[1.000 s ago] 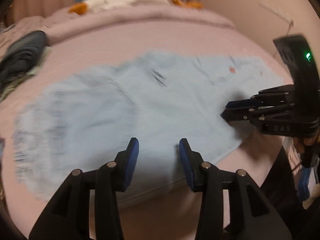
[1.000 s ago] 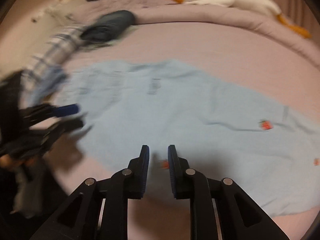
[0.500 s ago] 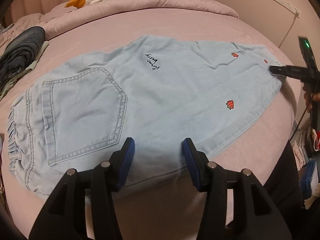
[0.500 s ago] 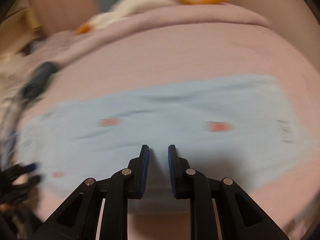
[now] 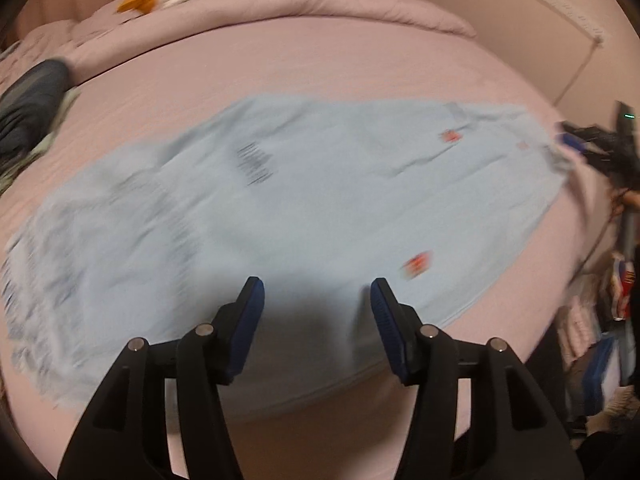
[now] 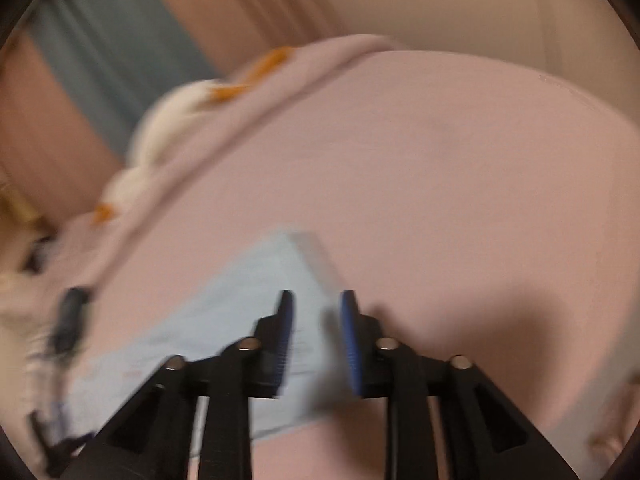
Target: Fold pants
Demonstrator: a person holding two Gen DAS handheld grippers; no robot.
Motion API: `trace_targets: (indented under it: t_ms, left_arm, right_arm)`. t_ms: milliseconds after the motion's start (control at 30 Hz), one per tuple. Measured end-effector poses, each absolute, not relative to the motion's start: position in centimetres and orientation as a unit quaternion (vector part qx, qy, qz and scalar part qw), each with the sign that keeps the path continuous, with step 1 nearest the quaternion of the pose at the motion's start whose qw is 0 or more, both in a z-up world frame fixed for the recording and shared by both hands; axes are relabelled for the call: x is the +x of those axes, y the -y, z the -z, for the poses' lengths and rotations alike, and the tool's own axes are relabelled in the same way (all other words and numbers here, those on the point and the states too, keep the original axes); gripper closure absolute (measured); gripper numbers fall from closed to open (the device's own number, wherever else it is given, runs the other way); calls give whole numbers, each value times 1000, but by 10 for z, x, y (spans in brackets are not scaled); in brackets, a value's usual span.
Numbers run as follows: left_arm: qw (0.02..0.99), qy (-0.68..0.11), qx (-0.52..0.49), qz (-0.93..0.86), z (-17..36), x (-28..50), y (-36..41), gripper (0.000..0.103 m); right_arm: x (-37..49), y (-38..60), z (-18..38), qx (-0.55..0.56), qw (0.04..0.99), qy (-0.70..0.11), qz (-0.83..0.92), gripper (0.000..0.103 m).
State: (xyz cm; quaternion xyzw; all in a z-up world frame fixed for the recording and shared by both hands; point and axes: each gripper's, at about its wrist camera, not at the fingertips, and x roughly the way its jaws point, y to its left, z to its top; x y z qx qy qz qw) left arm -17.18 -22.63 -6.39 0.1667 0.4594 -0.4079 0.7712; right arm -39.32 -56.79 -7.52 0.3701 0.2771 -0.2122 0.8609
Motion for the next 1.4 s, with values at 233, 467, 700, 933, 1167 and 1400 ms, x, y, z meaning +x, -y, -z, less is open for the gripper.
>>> trace_targets:
  t_ms: [233,467,700,933,1167,1400]
  left_arm:
    - [728,-458,210,464,79,-200,298,47]
    - [725,-458,200,474,84,-198,293,43]
    - [722,-465,157,487,73,-197,303,38]
    - [706,-486,65,511,65,-189,329,38]
    - [693,-529,-27,489,82,-175,323,38]
    - [691,-529,-49,489,85,-177,320,39]
  right_arm:
    - [-294,581,109,361,841,-362,178,65]
    - [-309,626,95,400,805,-313,307,79]
    - [-398,589,82,480,811,-224,250,56]
    - [-423,568,114,541,781,-236,202,49]
    - [-379,578,122,536,786,-225,212,49]
    - [-388,576,113,523,790,-207,243,90]
